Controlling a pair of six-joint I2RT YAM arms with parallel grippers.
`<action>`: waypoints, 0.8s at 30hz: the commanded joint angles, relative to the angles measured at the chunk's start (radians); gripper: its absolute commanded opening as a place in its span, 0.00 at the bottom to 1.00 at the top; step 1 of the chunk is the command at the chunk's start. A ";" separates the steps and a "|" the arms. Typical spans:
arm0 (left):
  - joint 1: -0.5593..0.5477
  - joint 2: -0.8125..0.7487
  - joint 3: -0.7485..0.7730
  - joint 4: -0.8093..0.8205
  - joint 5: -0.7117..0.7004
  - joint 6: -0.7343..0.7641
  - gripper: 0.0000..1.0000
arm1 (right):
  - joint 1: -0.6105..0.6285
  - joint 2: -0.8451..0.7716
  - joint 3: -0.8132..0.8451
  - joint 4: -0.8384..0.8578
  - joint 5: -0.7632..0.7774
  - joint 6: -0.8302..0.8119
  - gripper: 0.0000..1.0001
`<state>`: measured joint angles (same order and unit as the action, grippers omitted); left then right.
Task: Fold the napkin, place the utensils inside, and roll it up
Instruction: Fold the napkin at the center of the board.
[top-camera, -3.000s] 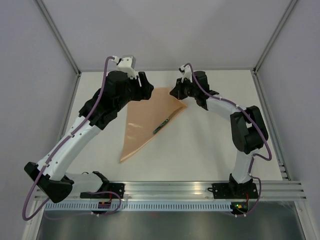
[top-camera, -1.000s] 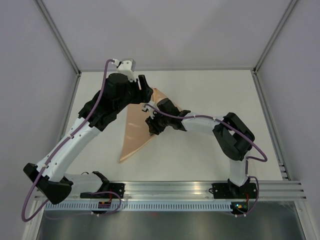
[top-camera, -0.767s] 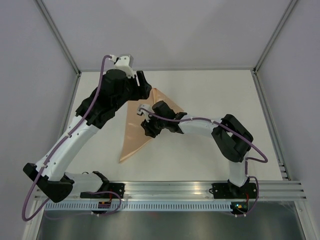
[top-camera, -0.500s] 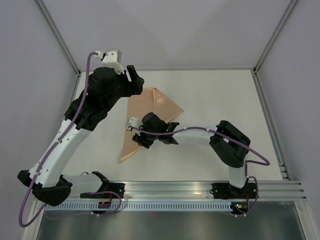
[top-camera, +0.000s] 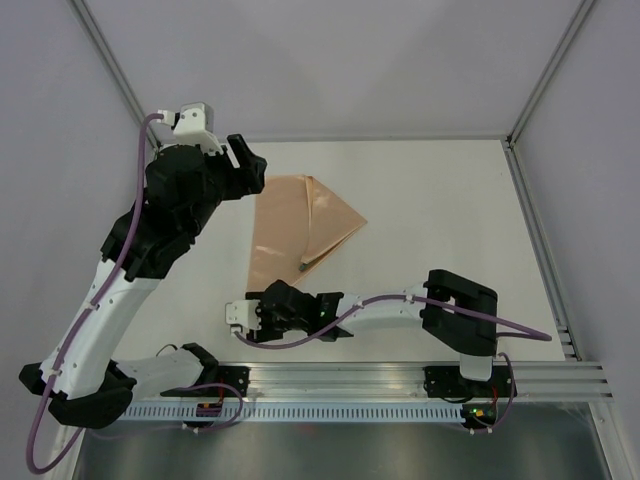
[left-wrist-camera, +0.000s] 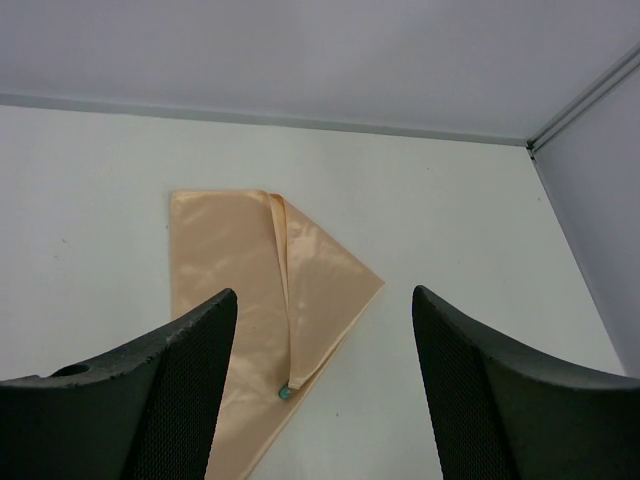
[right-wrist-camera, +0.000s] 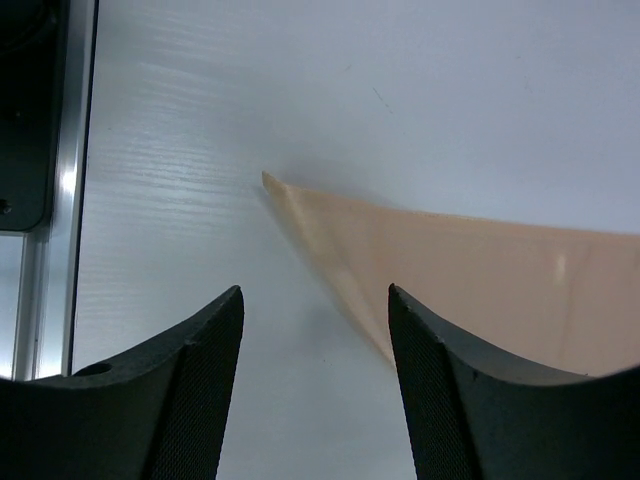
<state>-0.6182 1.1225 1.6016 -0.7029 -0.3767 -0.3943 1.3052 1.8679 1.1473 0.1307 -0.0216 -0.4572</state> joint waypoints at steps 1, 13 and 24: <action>0.003 -0.018 0.011 -0.012 -0.030 0.040 0.76 | 0.035 0.028 -0.004 0.109 0.089 -0.081 0.66; 0.003 -0.020 -0.012 -0.013 -0.037 0.045 0.76 | 0.074 0.140 0.040 0.156 0.152 -0.123 0.66; 0.005 -0.018 -0.023 -0.012 -0.025 0.045 0.76 | 0.100 0.198 0.066 0.198 0.213 -0.143 0.66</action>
<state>-0.6178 1.1152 1.5803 -0.7109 -0.3927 -0.3927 1.3926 2.0491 1.1755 0.2817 0.1524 -0.5812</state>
